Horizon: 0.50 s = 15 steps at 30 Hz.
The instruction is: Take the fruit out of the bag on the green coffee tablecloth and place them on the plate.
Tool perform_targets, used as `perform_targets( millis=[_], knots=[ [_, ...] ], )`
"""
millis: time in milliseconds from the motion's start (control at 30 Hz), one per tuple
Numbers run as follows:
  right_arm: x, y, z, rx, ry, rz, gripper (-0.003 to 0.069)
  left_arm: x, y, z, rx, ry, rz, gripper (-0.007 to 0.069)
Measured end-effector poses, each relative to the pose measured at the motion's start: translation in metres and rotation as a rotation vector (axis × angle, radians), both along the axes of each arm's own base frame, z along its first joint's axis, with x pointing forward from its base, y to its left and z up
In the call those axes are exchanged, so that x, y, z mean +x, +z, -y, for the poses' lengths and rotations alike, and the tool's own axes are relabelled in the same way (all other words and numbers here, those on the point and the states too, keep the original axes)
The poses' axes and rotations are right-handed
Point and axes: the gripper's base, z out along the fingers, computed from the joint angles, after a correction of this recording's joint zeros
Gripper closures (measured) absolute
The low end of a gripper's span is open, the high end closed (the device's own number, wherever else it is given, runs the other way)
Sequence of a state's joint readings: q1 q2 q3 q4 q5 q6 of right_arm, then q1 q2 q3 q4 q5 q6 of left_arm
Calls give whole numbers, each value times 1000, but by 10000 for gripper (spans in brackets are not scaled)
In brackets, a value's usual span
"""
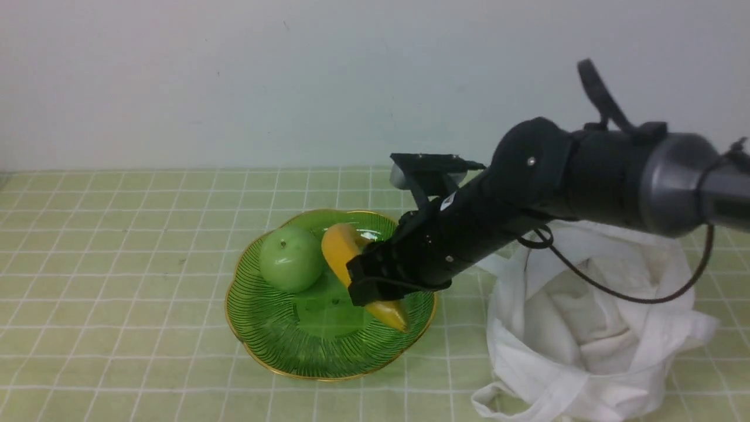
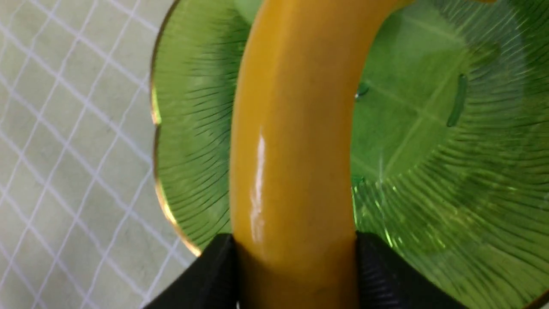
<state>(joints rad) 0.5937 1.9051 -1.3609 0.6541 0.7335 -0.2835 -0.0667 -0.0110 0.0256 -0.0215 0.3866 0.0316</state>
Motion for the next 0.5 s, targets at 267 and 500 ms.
perform_targets(
  millis=[267,500],
  knots=[
    [20,-8,-9,-16,-111,-63,50,0,0,0,0,0,0,633],
    [16,36,-7,-110,36,-37,118,0,0,0,0,0,0,633]
  ],
)
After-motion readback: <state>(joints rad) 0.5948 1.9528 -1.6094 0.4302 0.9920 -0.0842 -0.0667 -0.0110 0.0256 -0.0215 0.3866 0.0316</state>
